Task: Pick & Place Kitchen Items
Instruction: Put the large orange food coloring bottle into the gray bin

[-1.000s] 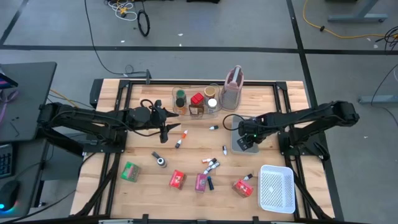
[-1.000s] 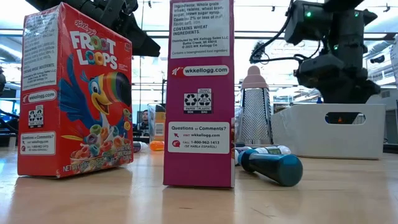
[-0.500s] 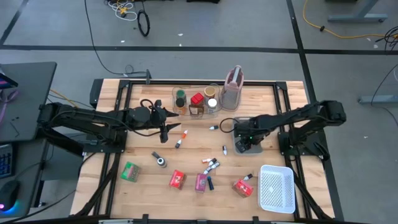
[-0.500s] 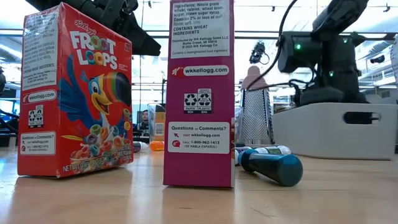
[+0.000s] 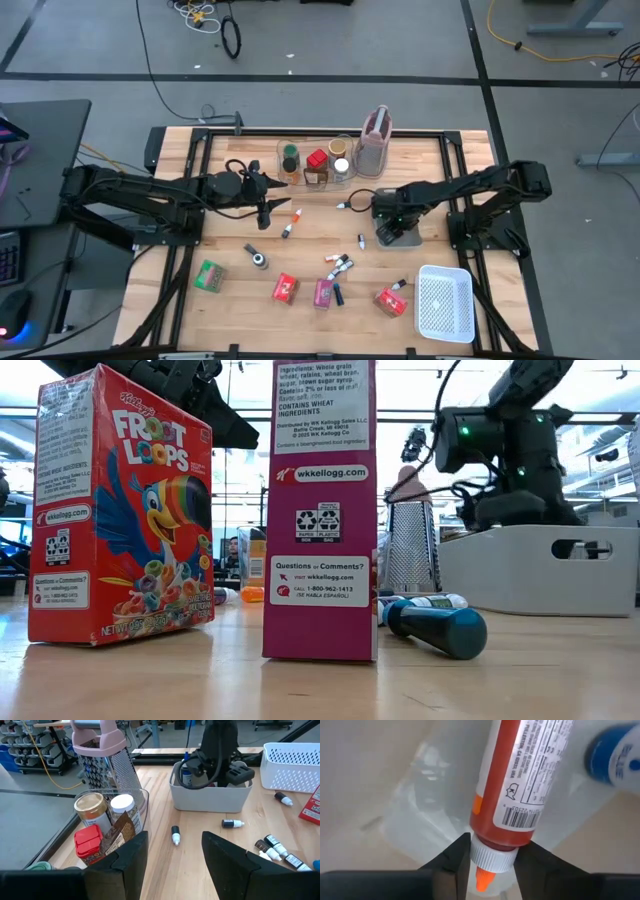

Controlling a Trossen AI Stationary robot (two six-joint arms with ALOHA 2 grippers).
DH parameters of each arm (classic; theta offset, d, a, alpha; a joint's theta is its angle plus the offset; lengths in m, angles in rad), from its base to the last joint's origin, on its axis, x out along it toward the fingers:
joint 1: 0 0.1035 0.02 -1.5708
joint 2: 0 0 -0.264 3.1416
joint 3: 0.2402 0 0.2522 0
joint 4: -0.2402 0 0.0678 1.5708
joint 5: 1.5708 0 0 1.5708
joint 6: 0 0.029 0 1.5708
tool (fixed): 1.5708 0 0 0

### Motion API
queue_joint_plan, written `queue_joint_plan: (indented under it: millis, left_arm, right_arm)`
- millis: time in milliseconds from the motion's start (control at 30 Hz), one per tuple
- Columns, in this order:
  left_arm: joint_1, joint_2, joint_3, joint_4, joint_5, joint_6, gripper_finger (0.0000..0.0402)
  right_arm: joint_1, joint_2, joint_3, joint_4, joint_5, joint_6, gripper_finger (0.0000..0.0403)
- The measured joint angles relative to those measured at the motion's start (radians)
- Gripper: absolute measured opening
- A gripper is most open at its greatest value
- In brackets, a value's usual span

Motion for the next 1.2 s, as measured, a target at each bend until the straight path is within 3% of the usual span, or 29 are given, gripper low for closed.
queue_joint_plan:
  millis: [267,533,1200]
  left_arm:
    - [0.0,0.0,0.0,-0.001,0.0,0.0,0.0194]
    - [0.0,0.0,0.0,-0.001,0.0,0.0,0.0194]
    - [0.0,0.0,0.0,-0.001,0.0,0.0,0.0194]
  right_arm:
    - [0.0,-0.001,0.179,-0.178,0.065,-0.106,0.0151]
    - [-0.001,-0.002,0.298,-0.363,0.231,-0.372,0.012]
    - [-0.086,-0.002,0.299,-0.254,0.289,-0.58,0.016]
